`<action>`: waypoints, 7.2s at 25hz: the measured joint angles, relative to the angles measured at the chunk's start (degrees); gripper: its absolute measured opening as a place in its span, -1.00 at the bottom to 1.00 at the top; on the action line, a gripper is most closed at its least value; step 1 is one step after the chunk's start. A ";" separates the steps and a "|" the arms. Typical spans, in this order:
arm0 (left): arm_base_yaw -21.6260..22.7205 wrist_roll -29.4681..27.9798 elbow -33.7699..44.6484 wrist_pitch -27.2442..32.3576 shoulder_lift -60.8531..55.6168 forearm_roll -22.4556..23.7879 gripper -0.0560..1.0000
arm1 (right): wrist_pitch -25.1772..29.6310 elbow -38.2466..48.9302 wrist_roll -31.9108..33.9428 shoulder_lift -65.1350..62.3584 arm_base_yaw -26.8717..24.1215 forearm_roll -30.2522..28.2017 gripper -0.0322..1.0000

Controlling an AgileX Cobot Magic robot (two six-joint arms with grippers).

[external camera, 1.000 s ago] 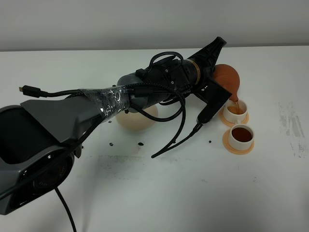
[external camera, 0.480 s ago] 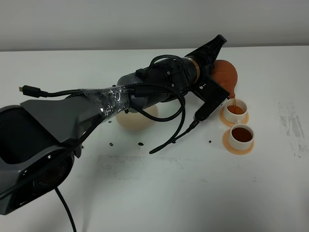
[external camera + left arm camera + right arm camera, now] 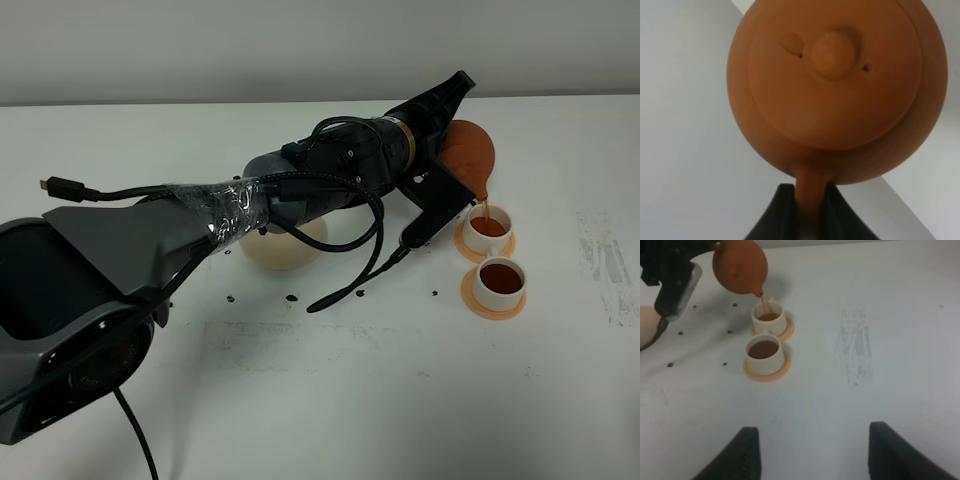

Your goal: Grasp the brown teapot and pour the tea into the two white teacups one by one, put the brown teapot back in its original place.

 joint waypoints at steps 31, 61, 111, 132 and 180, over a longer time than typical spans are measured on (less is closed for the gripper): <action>-0.49 -0.07 0.00 -3.00 0.00 6.99 -0.73 | 0.00 0.00 0.00 0.00 0.00 0.00 -0.04; -0.49 -2.58 0.00 -2.82 0.00 7.27 -0.73 | 0.00 0.00 0.00 0.00 0.00 0.00 -0.04; 6.60 -26.41 0.00 32.77 -2.04 -52.17 -0.73 | 0.00 0.00 0.00 0.00 0.00 0.00 -0.04; 8.75 -32.47 6.41 33.30 -12.66 -48.07 -0.73 | 0.00 0.00 0.00 0.00 0.00 0.00 -0.04; 18.55 -37.68 26.86 26.78 -17.78 -51.47 -0.73 | 0.00 0.00 0.00 0.00 0.00 0.00 -0.04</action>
